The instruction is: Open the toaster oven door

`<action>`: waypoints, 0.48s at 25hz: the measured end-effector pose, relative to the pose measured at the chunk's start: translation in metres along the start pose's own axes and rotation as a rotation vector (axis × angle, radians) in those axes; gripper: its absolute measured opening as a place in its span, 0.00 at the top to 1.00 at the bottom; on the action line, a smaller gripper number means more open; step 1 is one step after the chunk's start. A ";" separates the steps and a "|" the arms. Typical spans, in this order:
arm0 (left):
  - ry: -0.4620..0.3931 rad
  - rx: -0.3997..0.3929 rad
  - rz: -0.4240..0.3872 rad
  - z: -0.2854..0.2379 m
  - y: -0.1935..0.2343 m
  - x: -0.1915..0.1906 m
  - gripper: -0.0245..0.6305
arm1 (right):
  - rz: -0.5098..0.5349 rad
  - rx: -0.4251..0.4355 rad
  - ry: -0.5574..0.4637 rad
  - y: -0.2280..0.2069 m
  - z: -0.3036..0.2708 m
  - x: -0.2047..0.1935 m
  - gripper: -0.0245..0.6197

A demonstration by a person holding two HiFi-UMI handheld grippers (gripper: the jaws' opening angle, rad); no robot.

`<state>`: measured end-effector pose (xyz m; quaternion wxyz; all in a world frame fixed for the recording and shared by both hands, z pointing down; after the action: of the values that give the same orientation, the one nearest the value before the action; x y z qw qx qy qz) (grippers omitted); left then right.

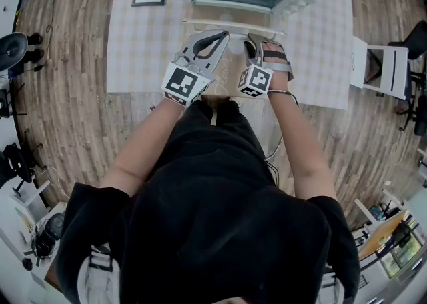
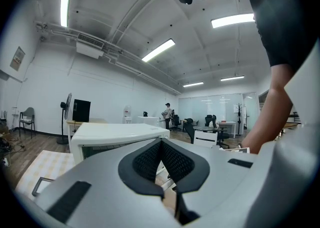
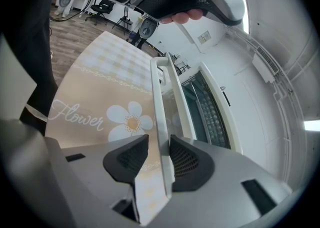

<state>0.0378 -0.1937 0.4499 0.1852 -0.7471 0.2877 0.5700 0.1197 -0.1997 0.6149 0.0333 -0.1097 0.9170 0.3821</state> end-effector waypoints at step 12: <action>0.019 0.002 0.020 -0.002 -0.001 -0.007 0.94 | -0.002 0.049 0.012 0.029 -0.002 -0.004 0.75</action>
<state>0.0384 -0.1923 0.4575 0.1777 -0.7492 0.2975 0.5644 0.1173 -0.1806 0.6365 0.0309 -0.1122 0.9261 0.3590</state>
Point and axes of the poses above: the fingertips, and each gripper's own axes: z backward along the fingers, y to its left, x out of its top, the point moved 1 cm from there along z, backward along the fingers, and after that the axes turned 11 degrees about y, right-handed, at the moved point
